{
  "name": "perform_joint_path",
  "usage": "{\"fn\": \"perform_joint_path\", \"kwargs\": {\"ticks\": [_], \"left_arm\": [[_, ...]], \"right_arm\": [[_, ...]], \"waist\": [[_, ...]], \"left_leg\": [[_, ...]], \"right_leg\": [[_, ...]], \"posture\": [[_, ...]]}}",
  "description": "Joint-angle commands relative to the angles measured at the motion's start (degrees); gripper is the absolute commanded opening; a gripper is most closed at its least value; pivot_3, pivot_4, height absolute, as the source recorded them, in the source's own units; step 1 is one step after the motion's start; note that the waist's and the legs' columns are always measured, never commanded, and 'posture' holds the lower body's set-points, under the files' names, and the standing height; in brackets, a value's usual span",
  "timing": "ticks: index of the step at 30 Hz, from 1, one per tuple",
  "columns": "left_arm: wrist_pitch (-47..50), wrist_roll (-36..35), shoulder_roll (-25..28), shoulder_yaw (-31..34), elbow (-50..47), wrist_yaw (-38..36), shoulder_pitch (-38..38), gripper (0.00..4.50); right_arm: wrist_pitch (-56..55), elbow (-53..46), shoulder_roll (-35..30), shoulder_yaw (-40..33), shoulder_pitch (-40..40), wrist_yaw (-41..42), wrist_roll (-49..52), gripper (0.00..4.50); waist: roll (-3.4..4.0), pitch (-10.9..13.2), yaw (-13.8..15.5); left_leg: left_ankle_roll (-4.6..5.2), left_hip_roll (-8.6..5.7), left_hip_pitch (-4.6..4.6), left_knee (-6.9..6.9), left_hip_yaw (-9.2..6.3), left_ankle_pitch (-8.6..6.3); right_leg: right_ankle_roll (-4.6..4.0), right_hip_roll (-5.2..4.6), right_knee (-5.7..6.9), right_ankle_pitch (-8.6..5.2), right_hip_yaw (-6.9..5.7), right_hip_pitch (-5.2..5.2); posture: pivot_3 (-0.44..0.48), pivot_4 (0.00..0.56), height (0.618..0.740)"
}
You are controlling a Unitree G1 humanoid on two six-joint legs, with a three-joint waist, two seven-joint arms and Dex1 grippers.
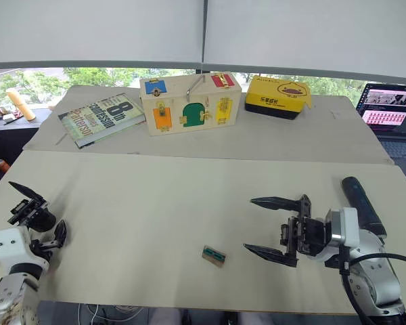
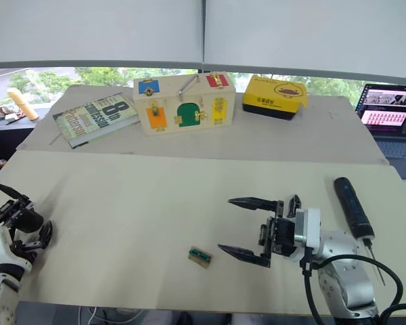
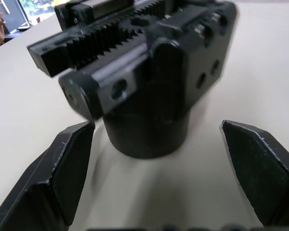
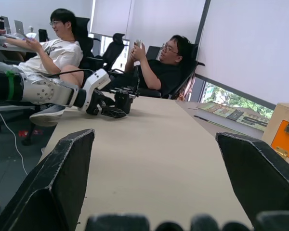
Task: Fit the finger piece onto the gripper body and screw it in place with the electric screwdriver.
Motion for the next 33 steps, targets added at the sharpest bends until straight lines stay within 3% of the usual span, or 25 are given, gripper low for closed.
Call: {"fn": "perform_joint_path", "kwargs": {"ticks": [1,4,7,10,15,22,27,33], "left_arm": [[0.46,1.33,1.09,-1.0,2.71,0.91,-1.84,4.5],[-0.34,1.09,1.2,-0.45,5.15,0.97,-3.05,4.5],[-1.45,0.87,1.56,-0.76,7.48,-0.99,-3.36,3.65],[-3.4,0.56,1.32,-0.68,8.76,-2.25,-3.42,2.31],[-8.46,-3.72,-1.07,-0.09,1.84,-5.22,-4.34,2.29],[-2.21,-6.05,-0.6,-11.34,-17.55,-11.07,-3.83,2.29],[-3.77,-0.02,-0.34,-27.32,-19.22,-19.23,-7.07,2.29],[-5.9,5.67,-4.4,-38.89,-13.87,-21.45,-12.66,2.29]], "right_arm": [[-2.27,-0.92,-0.67,-2.03,0.84,0.29,0.2,4.45],[-2.53,-1.26,-0.99,-2.54,1.49,-0.05,0.08,4.45],[-2.51,-2.11,-1.27,-2.81,2.63,-0.46,-0.12,4.5],[-2.44,-2.58,-1.71,-3.32,3.44,-0.87,-0.22,4.5],[-2.15,-3.22,-3.49,-5.63,4.92,-0.81,0.46,4.5],[-1.39,-5.08,-7.89,-11.97,11.27,1.34,3.25,4.5],[-0.93,-6.78,-7.41,-12.84,13.55,-0.59,2.85,4.5],[-0.16,-10.12,-6.6,-11.39,14.77,-3.58,2.36,4.5]], "waist": [[0.02,-0.01,0.0],[0.15,-0.02,-0.07],[0.21,-0.05,-0.03],[0.33,-0.12,-0.04],[0.33,-0.1,0.15],[-0.36,0.07,1.2],[-0.14,0.09,1.1],[-0.11,0.11,0.59]], "left_leg": [[-0.03,0.0,0.04,0.0,0.0,0.01],[-0.04,0.01,0.2,-0.04,0.03,0.01],[-0.05,0.0,0.41,-0.2,0.03,0.01],[-0.09,0.0,0.45,-0.33,0.03,0.04],[-0.09,0.0,0.42,-0.36,0.04,0.04],[-0.05,-0.01,-0.2,-0.01,-0.18,0.02],[-0.03,-0.02,-0.17,-0.02,-0.02,0.02],[-0.1,0.08,-0.11,-0.01,0.01,0.06]], "right_leg": [[-0.01,0.01,0.02,0.0,0.02,0.02],[-0.03,-0.09,0.12,0.02,0.08,0.06],[-0.04,-0.52,0.19,0.01,0.1,0.14],[-0.07,-0.57,0.19,0.02,0.09,0.14],[-0.08,-0.65,0.14,0.04,0.05,0.12],[-0.03,-0.59,-0.12,0.08,-0.03,-0.06],[0.01,-0.04,-0.15,0.07,-0.07,-0.06],[-0.03,0.25,-0.11,0.06,0.09,-0.06]], "posture": [[0.0,0.15,0.74],[0.0,0.15,0.74],[0.0,0.15,0.74],[0.0,0.15,0.74],[0.0,0.15,0.74],[0.0,0.15,0.74],[0.0,0.15,0.74],[0.0,0.15,0.74]]}}
